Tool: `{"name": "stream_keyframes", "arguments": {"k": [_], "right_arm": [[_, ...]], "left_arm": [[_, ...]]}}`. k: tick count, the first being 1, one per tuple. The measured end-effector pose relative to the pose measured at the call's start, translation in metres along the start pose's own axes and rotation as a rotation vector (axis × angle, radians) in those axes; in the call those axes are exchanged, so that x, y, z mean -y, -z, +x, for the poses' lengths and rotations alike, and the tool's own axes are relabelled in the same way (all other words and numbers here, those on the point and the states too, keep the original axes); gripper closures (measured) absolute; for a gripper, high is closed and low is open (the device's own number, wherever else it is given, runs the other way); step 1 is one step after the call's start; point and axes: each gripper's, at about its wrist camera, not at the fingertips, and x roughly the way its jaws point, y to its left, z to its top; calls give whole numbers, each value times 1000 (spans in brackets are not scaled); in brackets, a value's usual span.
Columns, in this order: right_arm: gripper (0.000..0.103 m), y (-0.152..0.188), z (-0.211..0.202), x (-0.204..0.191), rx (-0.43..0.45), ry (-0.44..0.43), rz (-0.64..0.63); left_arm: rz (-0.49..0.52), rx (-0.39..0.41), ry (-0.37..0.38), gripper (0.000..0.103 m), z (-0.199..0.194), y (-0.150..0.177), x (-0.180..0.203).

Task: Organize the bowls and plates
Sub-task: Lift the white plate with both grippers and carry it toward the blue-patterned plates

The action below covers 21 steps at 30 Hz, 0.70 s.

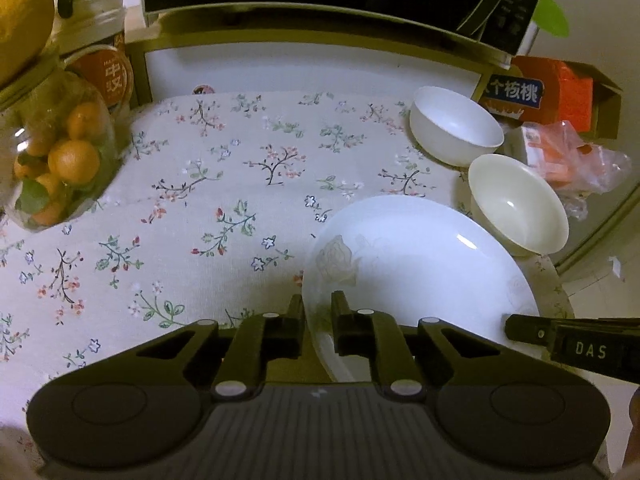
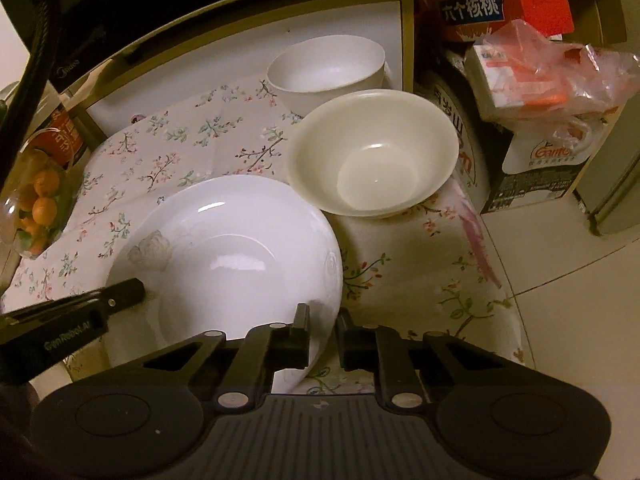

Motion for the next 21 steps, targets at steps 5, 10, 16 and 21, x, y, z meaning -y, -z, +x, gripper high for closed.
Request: {"name": "stream_keyframes", "arguments": {"k": [5,10,16,21], "right_arm": [[90,1,5,4,14,-20,-10],[91,2,6,6,48,-63,-46],[89,1,10,6,79,-81,-85],[89,0,7,1,70,-68,-77]], "left_arm": [[-22,-16,7,92,3,3,-4],[-36,-27,11,92,5,2,-7],[-30,-25,6,92,6,2,-6],[-43,-14,1,93,1,2,-9]]}}
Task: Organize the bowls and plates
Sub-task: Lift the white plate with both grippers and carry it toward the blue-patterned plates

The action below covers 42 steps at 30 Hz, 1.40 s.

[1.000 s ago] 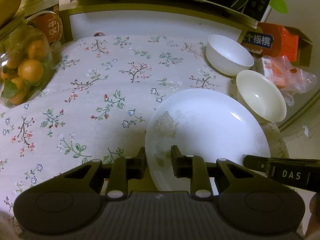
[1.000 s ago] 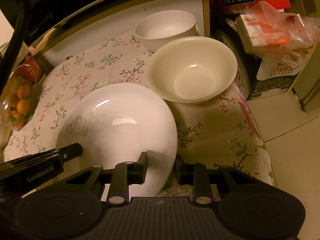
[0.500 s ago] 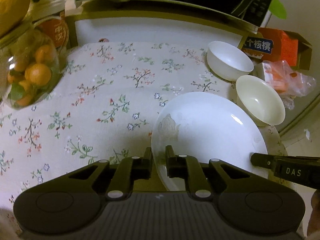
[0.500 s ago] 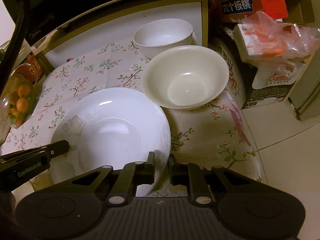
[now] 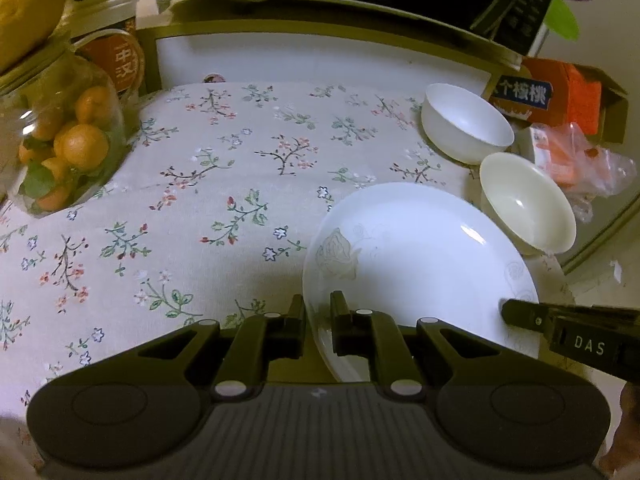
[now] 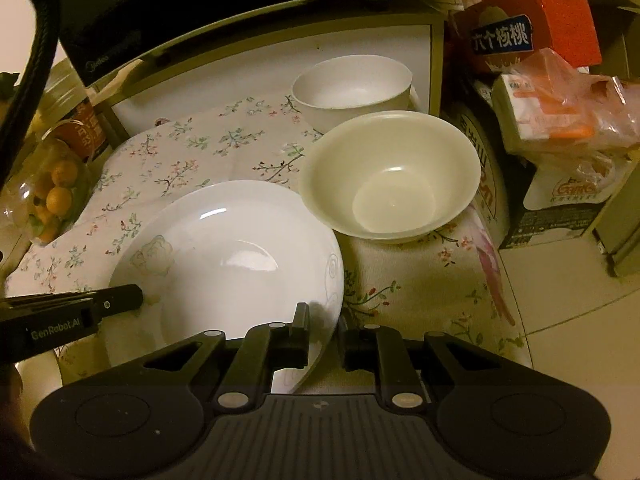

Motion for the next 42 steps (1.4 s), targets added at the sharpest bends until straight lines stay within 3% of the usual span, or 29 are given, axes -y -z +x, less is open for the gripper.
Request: {"name": "stream_keyframes", "arguments": {"k": [21,30,42], "right_arm": [[89,2,-69,-15,89,-121,87],[89,13,-94,-27,71,-180,117],[89,39,-119,-72,59,-233,39]], "left_arm": [[-31,139,28,94,-84,1,-13],[-40,181,11,94,-124,18,-24],[-117,226,-37,94,-170,58,-55]]}}
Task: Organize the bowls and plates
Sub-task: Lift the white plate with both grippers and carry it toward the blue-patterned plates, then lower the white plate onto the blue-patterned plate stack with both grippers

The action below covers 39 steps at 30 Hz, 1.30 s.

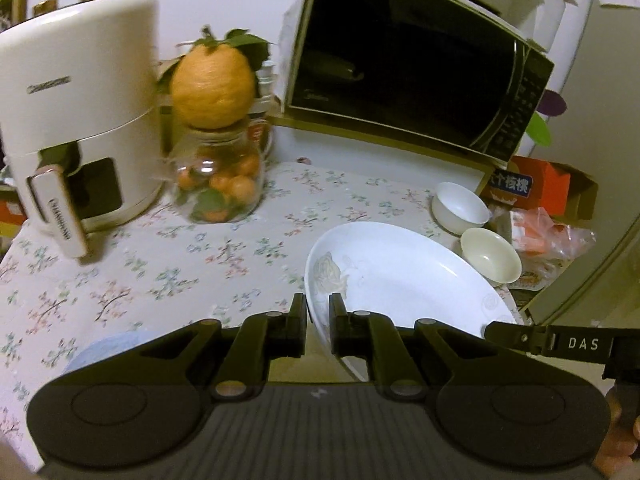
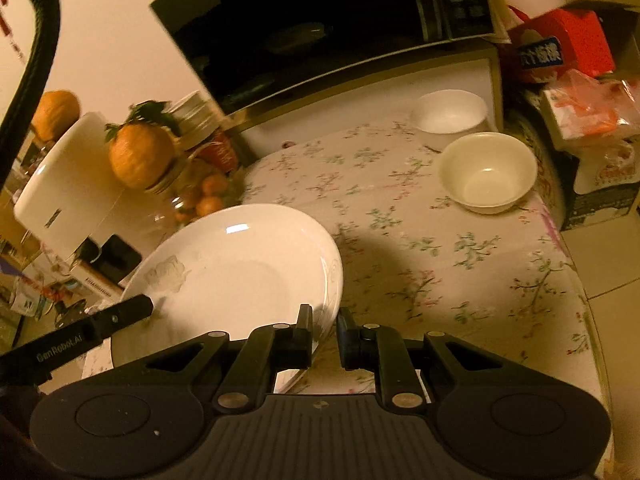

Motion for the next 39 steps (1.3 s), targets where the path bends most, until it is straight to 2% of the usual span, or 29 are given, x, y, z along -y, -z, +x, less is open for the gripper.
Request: {"name": "stream_keyframes", "arguments": {"k": [6,16,26,39], "right_arm": [[89,11,-3,-20,7,-12,-48],[89,18,7,-39,-8,-32,-82],[90,47,20,-89,-75,-93,-199],[90,74,50,-136,-148,-97,-282]], "left_arm": [[-27,35,-17,94,-16,5,-15],[-61,35,-59,94,-26,20,-34],[-157,13,-144,94,-57,55,-84],[-227,-24,-215,94,-65,76,-127]]}}
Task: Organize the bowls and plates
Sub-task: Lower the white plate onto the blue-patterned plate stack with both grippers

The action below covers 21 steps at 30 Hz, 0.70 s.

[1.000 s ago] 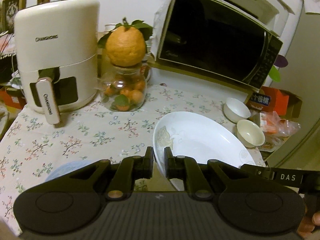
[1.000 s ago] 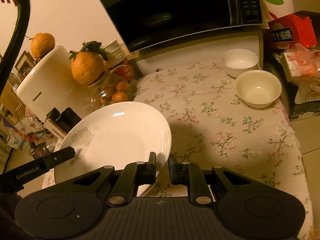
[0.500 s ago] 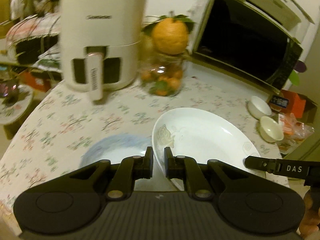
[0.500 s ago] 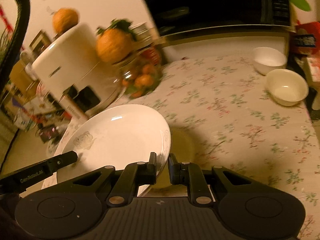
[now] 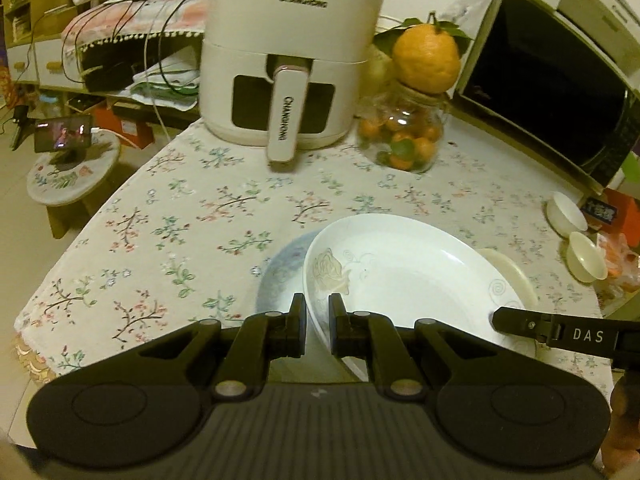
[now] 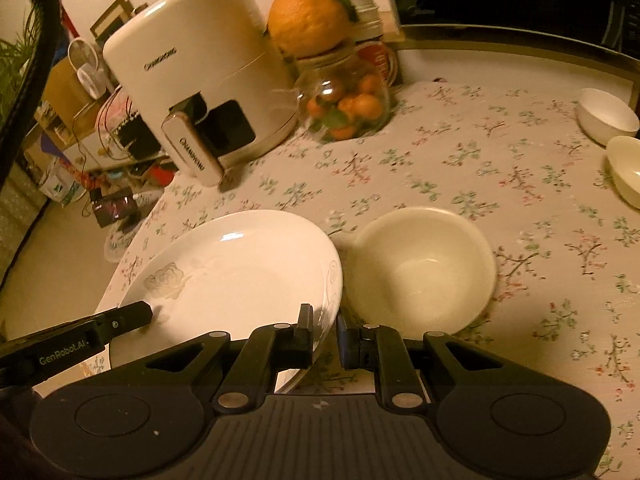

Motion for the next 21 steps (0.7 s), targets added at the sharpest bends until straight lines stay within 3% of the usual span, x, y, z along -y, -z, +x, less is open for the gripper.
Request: {"name": "stream_keyframes", "arguments": {"k": [21], "right_arm": [[89,4,25,-13,-54,34,-25]], "left_arm": [[0,-41,-46,94,16,11,-11]]}}
